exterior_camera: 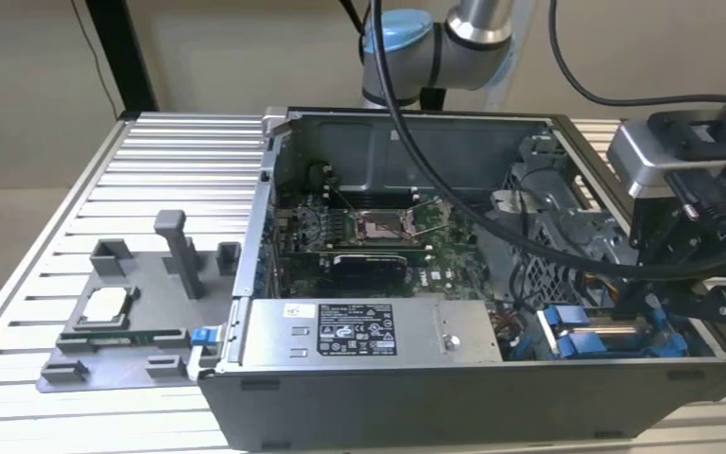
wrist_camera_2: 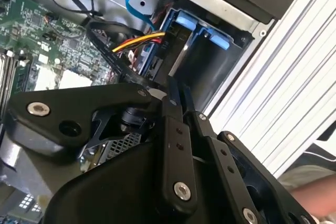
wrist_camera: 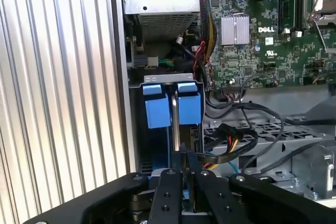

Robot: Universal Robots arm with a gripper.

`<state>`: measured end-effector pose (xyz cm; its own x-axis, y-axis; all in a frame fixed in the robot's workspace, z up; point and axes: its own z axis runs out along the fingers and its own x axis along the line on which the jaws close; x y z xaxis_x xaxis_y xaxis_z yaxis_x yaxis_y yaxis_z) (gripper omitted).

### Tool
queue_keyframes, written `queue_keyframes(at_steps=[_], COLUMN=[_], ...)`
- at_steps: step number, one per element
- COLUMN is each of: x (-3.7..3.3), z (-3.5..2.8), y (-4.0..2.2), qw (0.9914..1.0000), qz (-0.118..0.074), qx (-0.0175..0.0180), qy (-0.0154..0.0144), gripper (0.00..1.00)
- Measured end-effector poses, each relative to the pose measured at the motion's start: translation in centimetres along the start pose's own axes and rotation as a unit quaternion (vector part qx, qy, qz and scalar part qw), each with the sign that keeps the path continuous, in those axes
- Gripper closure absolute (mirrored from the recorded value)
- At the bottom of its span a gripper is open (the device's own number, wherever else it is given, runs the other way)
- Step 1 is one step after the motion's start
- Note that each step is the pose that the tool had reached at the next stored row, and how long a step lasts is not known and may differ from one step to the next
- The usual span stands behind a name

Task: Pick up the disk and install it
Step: 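Insert the second disk wire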

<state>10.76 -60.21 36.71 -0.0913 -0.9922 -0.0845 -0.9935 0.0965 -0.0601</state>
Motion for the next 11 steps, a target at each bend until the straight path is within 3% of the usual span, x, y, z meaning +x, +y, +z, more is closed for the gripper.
queue_keyframes(at_steps=[3, 5, 8, 11], x=[0.05, 0.08, 0.12, 0.16], z=[0.04, 0.07, 0.15, 0.22], y=[0.47, 0.7, 1.09, 1.43], qw=[0.99982, 0.99958, 0.9993, 0.99887], qz=[-0.001, -0.002, -0.002, -0.002], qx=[0.0185, 0.0283, 0.0358, 0.0434], qy=[-0.0033, -0.0069, -0.0111, -0.0193], gripper=[1.0, 1.0, 1.0, 1.0])
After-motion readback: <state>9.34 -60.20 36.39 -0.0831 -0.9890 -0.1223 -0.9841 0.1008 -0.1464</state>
